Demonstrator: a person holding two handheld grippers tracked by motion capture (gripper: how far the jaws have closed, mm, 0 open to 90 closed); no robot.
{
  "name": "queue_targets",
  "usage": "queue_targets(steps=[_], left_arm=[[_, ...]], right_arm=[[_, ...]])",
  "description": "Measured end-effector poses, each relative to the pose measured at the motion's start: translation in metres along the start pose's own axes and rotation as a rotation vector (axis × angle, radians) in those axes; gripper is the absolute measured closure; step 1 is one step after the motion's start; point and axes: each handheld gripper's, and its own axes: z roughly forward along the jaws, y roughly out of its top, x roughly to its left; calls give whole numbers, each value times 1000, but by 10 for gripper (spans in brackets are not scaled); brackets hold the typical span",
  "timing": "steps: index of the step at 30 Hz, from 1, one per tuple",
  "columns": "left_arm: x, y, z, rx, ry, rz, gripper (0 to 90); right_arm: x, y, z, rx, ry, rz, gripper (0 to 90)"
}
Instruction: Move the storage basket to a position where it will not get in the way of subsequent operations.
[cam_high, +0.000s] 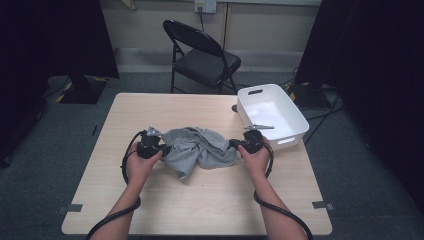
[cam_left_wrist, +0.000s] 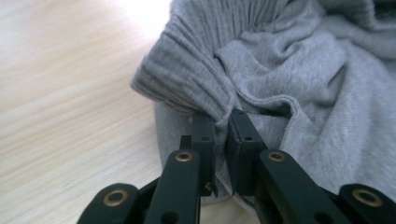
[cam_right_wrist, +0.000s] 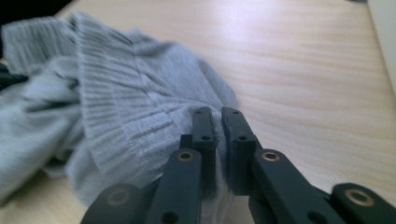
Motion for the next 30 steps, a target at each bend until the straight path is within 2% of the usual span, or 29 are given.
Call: queue_targets(steps=[1,4,6,7,14,16,23,26,28,30], left_arm=[[-1,0,2,8,0,7,827],[-6,-2,7,39,-10,24,830],[-10,-5,10,38,-19,30,837],[-12,-7,10,43,-19,50,838],[-33,-18,1,59,-52,102,841],[-38,-23,-3,57,-64,105,841],[-56,-43,-21,67,-106,119,843],[-60,-49,-29,60,-115,111,842],[-58,-50,-35,52,-110,110,842],[-57,-49,-41,41,-107,107,841]], right_arm=[[1,-1,4,13,18,-1,853],[7,-7,11,57,29,-46,855],[8,-12,13,72,39,-48,856],[10,-15,14,79,49,-46,856],[25,-29,6,110,90,-100,857],[30,-35,2,118,104,-116,857],[43,-56,-17,128,132,-131,859],[47,-61,-24,129,138,-129,857],[49,-64,-32,95,143,-126,824],[51,-63,-38,75,128,-139,745]])
